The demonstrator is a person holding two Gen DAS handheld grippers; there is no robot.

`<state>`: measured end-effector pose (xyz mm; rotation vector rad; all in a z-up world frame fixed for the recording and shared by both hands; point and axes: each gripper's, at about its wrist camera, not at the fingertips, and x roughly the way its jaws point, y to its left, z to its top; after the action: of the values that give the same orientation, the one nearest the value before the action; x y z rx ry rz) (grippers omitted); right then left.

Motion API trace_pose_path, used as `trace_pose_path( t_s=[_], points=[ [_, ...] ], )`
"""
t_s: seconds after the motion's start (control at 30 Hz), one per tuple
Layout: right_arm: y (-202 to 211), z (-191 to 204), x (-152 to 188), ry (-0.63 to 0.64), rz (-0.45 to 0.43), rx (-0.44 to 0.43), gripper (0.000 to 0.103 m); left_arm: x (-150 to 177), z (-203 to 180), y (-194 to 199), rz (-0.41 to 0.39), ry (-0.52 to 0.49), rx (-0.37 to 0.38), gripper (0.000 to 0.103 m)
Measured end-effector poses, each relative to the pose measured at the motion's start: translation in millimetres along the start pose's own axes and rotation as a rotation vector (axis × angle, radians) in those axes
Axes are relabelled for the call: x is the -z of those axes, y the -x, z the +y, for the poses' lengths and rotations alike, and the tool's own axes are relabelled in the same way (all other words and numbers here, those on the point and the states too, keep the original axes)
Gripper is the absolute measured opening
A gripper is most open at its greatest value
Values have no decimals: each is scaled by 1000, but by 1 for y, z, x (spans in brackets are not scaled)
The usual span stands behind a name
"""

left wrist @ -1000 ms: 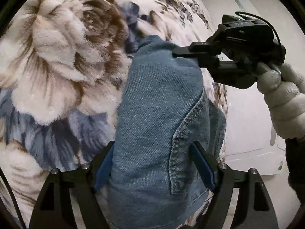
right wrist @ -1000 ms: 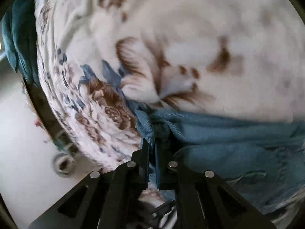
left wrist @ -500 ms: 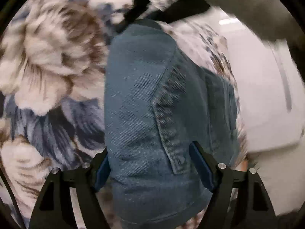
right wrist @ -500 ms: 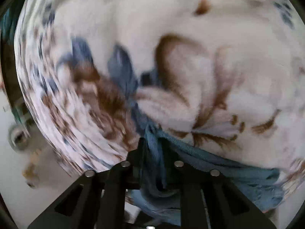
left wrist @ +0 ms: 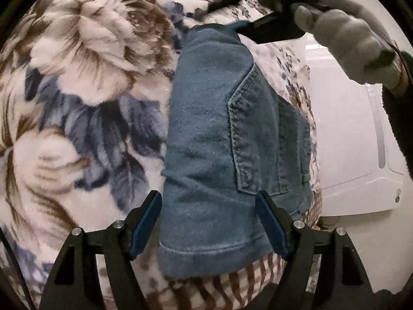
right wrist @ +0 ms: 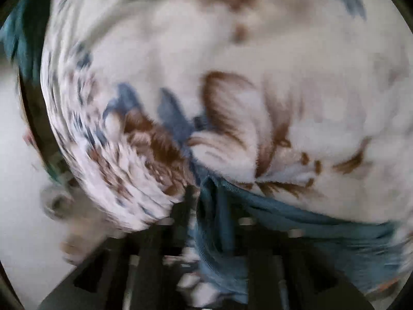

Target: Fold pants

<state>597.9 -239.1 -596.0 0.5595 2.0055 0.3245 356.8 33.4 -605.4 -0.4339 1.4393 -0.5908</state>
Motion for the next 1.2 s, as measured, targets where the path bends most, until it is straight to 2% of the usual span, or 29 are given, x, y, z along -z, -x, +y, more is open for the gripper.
trace_pose_path(
  t_s=[0.03, 0.1, 0.17, 0.2, 0.3, 0.33, 0.37, 0.4, 0.43, 0.47, 0.5, 0.53, 0.6, 0.67, 0.73, 0.83, 0.97, 1.03, 1.1, 1.2],
  points=[
    [3, 11, 7, 54, -10, 29, 76, 1, 0, 2, -5, 7, -21, 73],
    [1, 27, 19, 135, 10, 110, 74, 0, 1, 7, -5, 19, -36, 73],
    [-9, 25, 27, 141, 48, 154, 20, -1, 3, 12, -11, 40, -38, 73],
    [-16, 15, 27, 109, 56, 160, 10, -1, 2, 13, -18, 41, -37, 73],
    [-12, -6, 16, -17, -5, 82, 10, -5, 0, 22, -65, 44, -73, 74],
    [-8, -7, 15, -17, -34, 64, 10, -8, -2, 24, -85, 40, -88, 80],
    [-3, -3, 18, 19, -55, 58, 13, -9, -2, 29, -102, 30, -110, 86],
    [3, 5, 26, 75, -73, 51, 21, -12, -5, 32, -122, 21, -133, 99],
    [9, 9, 35, 114, -85, 52, 41, -17, -7, 33, -137, 15, -152, 102],
    [18, 11, 50, 148, -119, 59, 54, -22, -7, 35, -143, 13, -165, 102],
    [29, 10, 62, 171, -168, 58, 77, -29, -7, 36, -136, 18, -173, 102],
    [42, 6, 78, 190, -234, 51, 82, -34, -6, 34, -127, 24, -172, 102],
    [66, -12, 113, 200, -347, 88, 82, -44, -6, 32, -113, 41, -145, 102],
    [87, -44, 139, 179, -405, 127, 86, -54, -9, 22, -82, 63, -90, 102],
    [91, -89, 167, 113, -431, 137, 90, -61, -17, 12, -59, 77, -64, 102],
    [68, -153, 188, -1, -395, 100, 90, -71, -32, -4, -39, 48, -83, 102],
    [9, -227, 200, -102, -314, -159, 90, -81, -34, -31, 24, 34, -129, 102],
    [-15, -246, 194, -100, -319, -271, 95, -87, -28, -46, 61, 39, -163, 102],
    [-27, -252, 188, -87, -330, -361, 99, -88, -21, -52, 69, 44, -161, 103],
    [-30, -245, 182, -13, -322, -567, 99, -87, -12, -53, 79, 26, -170, 103]
  ],
)
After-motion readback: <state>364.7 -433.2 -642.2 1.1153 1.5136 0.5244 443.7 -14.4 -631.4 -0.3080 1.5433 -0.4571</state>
